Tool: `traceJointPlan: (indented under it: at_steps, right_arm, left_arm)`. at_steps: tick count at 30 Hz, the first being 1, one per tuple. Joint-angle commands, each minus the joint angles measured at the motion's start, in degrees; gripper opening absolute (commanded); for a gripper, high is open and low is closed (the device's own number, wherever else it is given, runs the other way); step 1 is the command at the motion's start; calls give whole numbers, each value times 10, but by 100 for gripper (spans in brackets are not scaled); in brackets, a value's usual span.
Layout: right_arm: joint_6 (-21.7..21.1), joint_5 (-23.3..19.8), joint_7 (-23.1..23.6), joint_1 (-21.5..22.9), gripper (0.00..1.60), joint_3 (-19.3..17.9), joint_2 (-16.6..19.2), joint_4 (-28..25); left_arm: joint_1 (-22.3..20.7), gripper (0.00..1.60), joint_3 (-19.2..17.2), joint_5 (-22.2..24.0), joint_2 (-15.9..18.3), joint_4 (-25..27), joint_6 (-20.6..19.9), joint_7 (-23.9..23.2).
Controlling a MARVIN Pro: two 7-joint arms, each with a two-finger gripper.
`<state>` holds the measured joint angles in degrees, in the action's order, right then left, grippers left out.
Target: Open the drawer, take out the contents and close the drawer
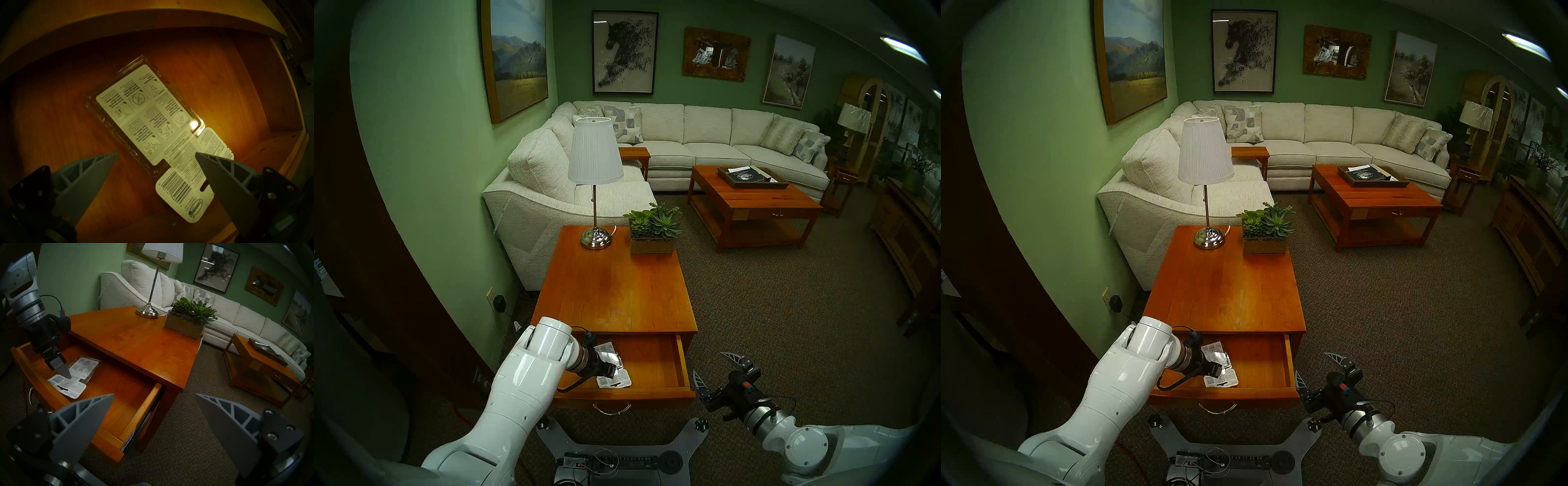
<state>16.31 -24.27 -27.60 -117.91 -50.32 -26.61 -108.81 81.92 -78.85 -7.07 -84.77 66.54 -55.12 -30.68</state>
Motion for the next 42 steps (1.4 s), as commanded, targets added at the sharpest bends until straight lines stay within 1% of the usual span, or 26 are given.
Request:
traceJointPlan:
  at_steps: [1,3,7,8,10,11,13,14,15,16,17,18,19,21,23,29,30,31,32,35,36,37,39,40,41,42]
  right_arm:
    - [3,1,0,7,160,-5,1,-11]
    - [3,1,0,7,160,-5,1,-11]
    - [3,1,0,7,160,-5,0,-11]
    - [3,1,0,7,160,-5,0,-11]
    - [3,1,0,7,160,-5,0,-11]
    - [3,1,0,7,160,-5,1,-11]
    - [3,1,0,7,160,-5,1,-11]
    - [3,1,0,7,160,-5,1,-11]
    - [3,1,0,7,160,-5,1,-11]
    - [3,1,0,7,160,-5,1,-11]
    - [3,1,0,7,160,-5,1,-11]
    - [3,1,0,7,160,-5,1,-11]
    - [3,1,0,7,160,-5,1,-11]
    - [3,1,0,7,160,-5,1,-11]
    - [3,1,0,7,160,-5,1,-11]
    - [3,1,0,7,160,-5,0,-11]
    - [3,1,0,7,160,-5,0,-10]
    - [3,1,0,7,160,-5,0,-10]
    - [3,1,0,7,160,-5,0,-10]
    - [3,1,0,7,160,-5,0,-10]
    - [3,1,0,7,160,-5,0,-10]
    - [3,1,0,7,160,-5,0,-10]
    - [3,1,0,7,160,-5,0,-10]
    - [3,1,0,7,160,-5,0,-10]
    - [3,1,0,7,160,-5,0,-10]
    - [3,1,0,7,160,-5,0,-10]
  left_arm:
    - [-35,160,-6,17,-10,-19,1,-23]
    - [-44,160,-9,21,-13,-33,3,-26]
    - [-49,160,-11,23,-13,-36,2,-31]
    - [-49,156,-10,23,-12,-37,2,-33]
    - [-50,124,-10,23,-12,-37,2,-35]
    - [-51,93,-9,23,-12,-37,2,-36]
    - [-55,65,-9,23,-13,-48,6,-36]
    - [-57,60,-8,22,-14,-51,7,-36]
    - [-58,51,-8,22,-14,-53,8,-36]
    - [-59,48,-8,22,-14,-55,9,-37]
    - [-60,29,-8,22,-14,-56,9,-38]
    - [-60,21,-8,22,-14,-57,10,-39]
    - [-61,9,-7,22,-14,-58,10,-40]
    - [-62,0,-5,23,-11,-58,13,-47]
    - [-63,0,-2,25,-8,-55,13,-57]
    - [-70,0,16,32,13,-33,10,-108]
    - [-74,0,26,32,21,-31,13,-125]
    - [-74,0,29,33,24,-25,15,-127]
    - [-76,0,38,36,32,-19,19,-144]
    - [-78,0,47,40,44,-4,20,-161]
    - [-79,0,52,40,51,3,25,-178]
    - [-79,0,54,42,54,7,26,-181]
    - [-82,0,63,41,65,16,28,-206]
    - [-82,0,69,47,71,21,28,-206]
    - [-83,0,71,43,75,23,28,-223]
    - [-84,0,76,49,80,27,27,-227]
